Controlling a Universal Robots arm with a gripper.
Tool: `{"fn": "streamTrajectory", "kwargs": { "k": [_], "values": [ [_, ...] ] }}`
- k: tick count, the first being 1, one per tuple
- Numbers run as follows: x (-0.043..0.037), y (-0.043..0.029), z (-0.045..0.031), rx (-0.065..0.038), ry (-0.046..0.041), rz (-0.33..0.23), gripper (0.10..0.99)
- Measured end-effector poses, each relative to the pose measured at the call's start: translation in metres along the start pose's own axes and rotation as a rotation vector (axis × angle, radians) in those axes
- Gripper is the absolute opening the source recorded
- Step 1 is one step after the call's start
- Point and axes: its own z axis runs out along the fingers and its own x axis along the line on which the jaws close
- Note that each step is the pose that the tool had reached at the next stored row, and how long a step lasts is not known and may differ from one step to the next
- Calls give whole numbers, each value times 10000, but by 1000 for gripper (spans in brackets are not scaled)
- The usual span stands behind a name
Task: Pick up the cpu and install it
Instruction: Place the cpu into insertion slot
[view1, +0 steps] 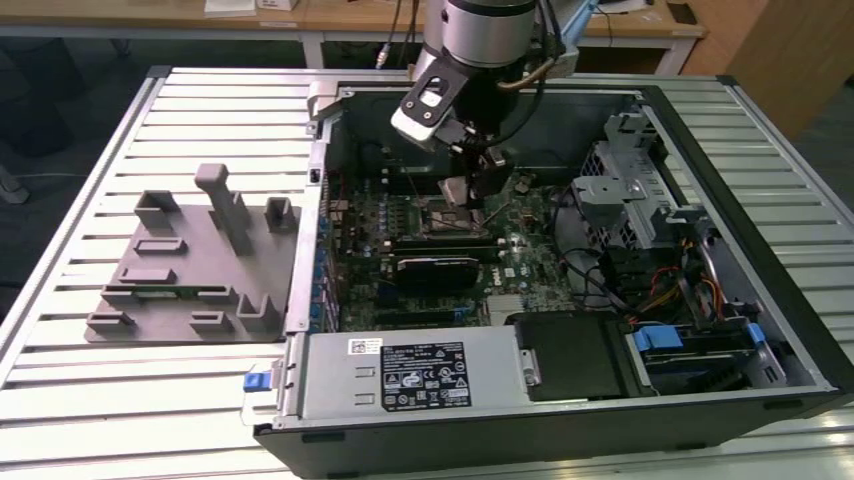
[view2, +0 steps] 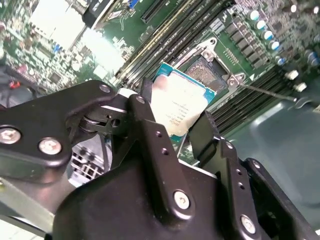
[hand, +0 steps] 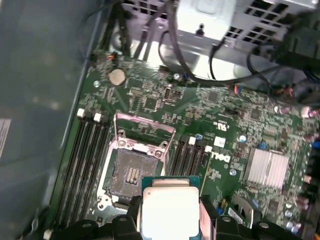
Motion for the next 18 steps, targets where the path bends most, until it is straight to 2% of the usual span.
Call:
{"fn": "streamTrajectory", "kwargs": {
  "k": [18],
  "values": [
    [1,-1,18,38,-78,3157,541]
  ]
}}
